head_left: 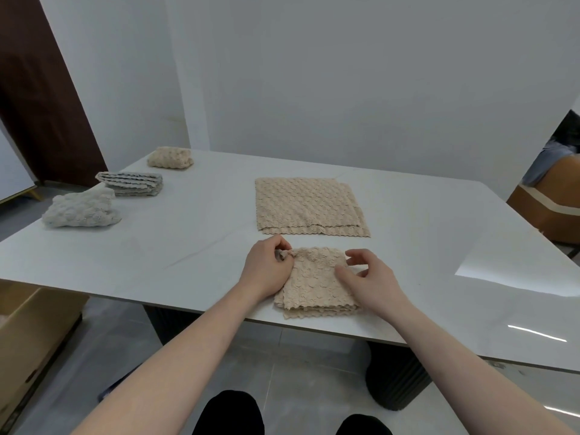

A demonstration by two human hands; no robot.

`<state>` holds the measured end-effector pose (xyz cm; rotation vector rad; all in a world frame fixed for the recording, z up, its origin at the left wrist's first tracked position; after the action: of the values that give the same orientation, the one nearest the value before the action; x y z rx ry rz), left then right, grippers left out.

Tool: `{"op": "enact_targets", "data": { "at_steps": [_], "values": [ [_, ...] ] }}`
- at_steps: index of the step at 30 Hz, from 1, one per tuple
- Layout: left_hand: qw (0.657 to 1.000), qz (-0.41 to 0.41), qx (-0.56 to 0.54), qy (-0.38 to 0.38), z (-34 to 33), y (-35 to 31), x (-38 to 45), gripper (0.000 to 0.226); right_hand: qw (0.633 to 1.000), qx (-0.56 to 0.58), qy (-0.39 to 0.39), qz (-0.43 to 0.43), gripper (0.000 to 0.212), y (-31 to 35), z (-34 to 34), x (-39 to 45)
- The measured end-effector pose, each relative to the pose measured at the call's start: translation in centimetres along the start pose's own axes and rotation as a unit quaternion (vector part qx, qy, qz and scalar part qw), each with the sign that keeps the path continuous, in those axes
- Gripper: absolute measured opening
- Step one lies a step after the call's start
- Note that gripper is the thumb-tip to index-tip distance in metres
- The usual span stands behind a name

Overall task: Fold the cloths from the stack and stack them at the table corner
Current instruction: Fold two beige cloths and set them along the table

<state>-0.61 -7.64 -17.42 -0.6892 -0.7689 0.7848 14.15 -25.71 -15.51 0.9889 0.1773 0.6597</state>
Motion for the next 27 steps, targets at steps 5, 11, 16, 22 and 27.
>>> {"op": "enact_targets", "data": {
  "at_steps": [5,11,16,22,27],
  "values": [
    [1.000,-0.007,0.026,-0.016,0.0,-0.2,0.1,0.006,0.996,-0.026,0.046,-0.071,0.054,0.4,-0.5,2.4],
    [0.994,-0.033,0.094,0.038,-0.5,0.0,0.2,0.028,0.987,-0.020,0.121,-0.104,0.027,0.8,-0.6,4.1],
    [0.995,-0.022,0.079,0.062,-0.3,-0.2,0.2,0.051,0.984,0.016,0.137,-0.115,0.024,0.3,-0.4,4.2],
    [0.995,-0.016,0.058,0.083,-0.3,-0.4,0.0,0.045,0.980,0.089,0.130,-0.123,0.020,-0.1,0.4,3.8],
    [0.993,0.025,-0.063,0.098,0.2,-0.1,-0.1,0.049,0.980,0.128,0.110,-0.106,0.023,-0.3,0.0,3.3]
  ]
}}
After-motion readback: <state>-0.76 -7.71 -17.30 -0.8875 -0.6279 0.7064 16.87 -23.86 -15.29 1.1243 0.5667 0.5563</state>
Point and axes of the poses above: each hand's wrist, its own x-axis towards the middle knuckle, its own z-axis out of the back of the hand, y = z × x, the point moved 2 cm from there along x, towards the middle knuckle, and after that the axes turned 10 degrees about -y, right-handed, at the moved point
